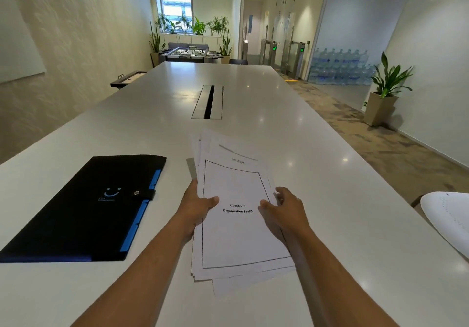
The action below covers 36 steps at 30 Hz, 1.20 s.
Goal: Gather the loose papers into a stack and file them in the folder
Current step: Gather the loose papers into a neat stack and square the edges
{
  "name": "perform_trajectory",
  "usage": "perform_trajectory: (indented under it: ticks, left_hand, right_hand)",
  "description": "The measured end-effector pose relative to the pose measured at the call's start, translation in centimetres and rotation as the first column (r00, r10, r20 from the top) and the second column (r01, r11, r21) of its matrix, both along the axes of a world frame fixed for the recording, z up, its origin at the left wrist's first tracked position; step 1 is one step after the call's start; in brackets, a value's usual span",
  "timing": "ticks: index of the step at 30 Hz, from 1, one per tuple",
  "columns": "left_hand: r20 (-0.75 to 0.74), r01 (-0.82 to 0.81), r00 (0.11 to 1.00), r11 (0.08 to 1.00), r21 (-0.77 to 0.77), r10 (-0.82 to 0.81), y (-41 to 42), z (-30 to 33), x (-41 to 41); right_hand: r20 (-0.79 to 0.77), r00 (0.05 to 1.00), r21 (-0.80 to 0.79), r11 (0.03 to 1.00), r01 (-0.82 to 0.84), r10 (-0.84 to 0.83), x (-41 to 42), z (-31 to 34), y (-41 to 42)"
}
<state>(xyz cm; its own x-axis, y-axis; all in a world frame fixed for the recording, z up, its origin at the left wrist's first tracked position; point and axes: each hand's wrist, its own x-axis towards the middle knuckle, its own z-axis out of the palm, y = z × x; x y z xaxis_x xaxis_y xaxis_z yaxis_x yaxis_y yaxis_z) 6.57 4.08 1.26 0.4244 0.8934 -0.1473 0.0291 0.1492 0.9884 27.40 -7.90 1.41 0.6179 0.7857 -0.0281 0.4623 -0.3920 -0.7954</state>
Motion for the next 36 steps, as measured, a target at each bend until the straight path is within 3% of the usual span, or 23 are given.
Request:
perform_trajectory:
  ticks: [4,6,9,12,16,19,24,30,36]
  left_hand:
    - [0.063,0.05,0.997,0.998,0.046,-0.053,-0.1,0.6,-0.7]
    - [0.098,0.08,0.991,0.994,0.081,-0.088,0.0,1.4,-1.1]
    - [0.115,0.124,0.983,0.981,0.152,-0.142,-0.2,2.9,-1.4]
    - [0.051,0.104,0.991,0.963,0.25,-0.12,-0.4,4.5,-1.4]
    - [-0.016,0.008,1.0,0.877,0.481,-0.001,-0.6,7.5,-1.4]
    - [0.046,-0.069,0.998,0.798,0.598,0.052,-0.9,10.4,-1.0]
    - [0.169,-0.209,0.978,0.613,0.762,0.123,-1.5,13.8,-0.2]
    - [0.184,-0.228,0.973,0.679,0.698,0.137,-1.9,12.9,0.1]
    - [0.199,-0.27,0.963,0.684,0.677,0.184,-2.3,12.1,0.9]
  right_hand:
    - [-0.358,0.932,0.098,0.99,0.098,-0.056,1.2,0.8,0.1]
    - [-0.62,0.784,0.216,0.968,0.13,0.033,1.5,1.1,0.1]
    - [-0.7,0.67,0.335,0.942,0.003,0.247,1.5,3.1,-0.8]
    - [-0.654,0.676,0.417,0.907,-0.053,0.34,1.2,4.9,-1.0]
    - [-0.342,0.894,0.511,0.856,-0.083,0.291,0.5,8.2,-0.7]
    - [-0.166,0.953,0.614,0.783,-0.101,0.253,0.3,11.2,-0.6]
    - [-0.024,0.983,0.723,0.682,-0.109,0.182,-0.3,14.2,-0.7]
    - [-0.04,0.98,0.735,0.67,-0.105,0.196,-0.5,13.6,-1.2]
    - [-0.04,0.988,0.701,0.709,-0.078,0.148,-1.2,11.6,-0.6]
